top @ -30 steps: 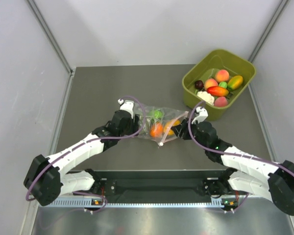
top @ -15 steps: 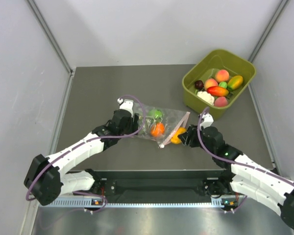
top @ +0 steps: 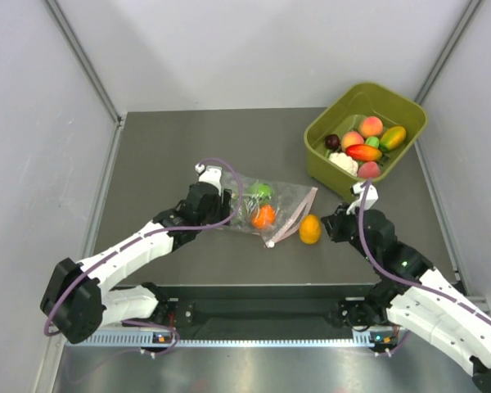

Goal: Open the zip-top bag and remove the fake food

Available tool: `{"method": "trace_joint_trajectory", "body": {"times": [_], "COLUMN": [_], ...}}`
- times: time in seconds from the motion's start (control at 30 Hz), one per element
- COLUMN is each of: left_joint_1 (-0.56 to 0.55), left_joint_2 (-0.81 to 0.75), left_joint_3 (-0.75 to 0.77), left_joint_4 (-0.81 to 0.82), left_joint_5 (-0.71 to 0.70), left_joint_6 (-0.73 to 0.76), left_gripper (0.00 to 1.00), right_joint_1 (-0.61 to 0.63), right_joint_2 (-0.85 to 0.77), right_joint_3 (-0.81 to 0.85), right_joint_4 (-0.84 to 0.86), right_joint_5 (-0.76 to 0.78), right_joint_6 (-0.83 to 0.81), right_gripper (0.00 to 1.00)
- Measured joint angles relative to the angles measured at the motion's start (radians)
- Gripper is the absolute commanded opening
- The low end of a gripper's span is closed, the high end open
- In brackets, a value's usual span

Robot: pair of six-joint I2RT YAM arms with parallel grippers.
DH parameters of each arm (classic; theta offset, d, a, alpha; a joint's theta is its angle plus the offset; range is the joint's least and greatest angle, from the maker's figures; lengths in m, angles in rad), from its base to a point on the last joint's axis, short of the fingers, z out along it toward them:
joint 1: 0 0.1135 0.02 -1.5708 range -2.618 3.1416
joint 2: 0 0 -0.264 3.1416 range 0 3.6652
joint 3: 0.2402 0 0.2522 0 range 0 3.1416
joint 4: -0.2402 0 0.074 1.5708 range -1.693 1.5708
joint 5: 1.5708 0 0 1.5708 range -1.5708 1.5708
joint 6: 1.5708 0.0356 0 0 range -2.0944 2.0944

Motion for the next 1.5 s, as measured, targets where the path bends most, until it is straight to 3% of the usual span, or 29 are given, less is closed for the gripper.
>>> {"method": "trace_joint_trajectory", "body": {"times": [0.23,0.3,0.4,0.57,0.7,1.13,1.5], "left_joint_1": [0.003,0.003,0.003,0.003,0.003,0.004,0.004], "left_joint_2": [0.000,0.000,0.000,0.000,0.003,0.005,0.010], "left_joint_3": [0.000,0.000,0.000,0.000,0.000,0.000,0.000], "left_joint_4": [0.000,0.000,-0.001,0.000,0.000,0.000,0.000], "left_joint_5": [0.005,0.008,0.012,0.023,0.034,0.041,0.048], "left_joint_6": [0.000,0.000,0.000,0.000,0.000,0.000,0.000], "left_gripper": [0.72,0.72,0.72,0.72,0.72,0.73,0.73], "right_joint_1": [-0.011,-0.022,-0.034,-0.046,-0.070,-0.114,-0.114], "right_joint_2": [0.067,0.106,0.160,0.184,0.191,0.406,0.454], "right_joint_3": [0.152,0.173,0.175,0.071,0.011,-0.063,-0.107], "right_joint_4": [-0.048,-0.040,-0.029,-0.025,-0.039,0.126,0.140], "right_joint_5": [0.052,0.052,0.051,0.059,0.071,0.024,-0.005], "right_joint_6": [-0.076,-0.087,-0.090,-0.055,-0.040,0.006,0.024], "right_gripper": [0.02,0.09,0.25,0.61,0.81,0.90,0.91]}}
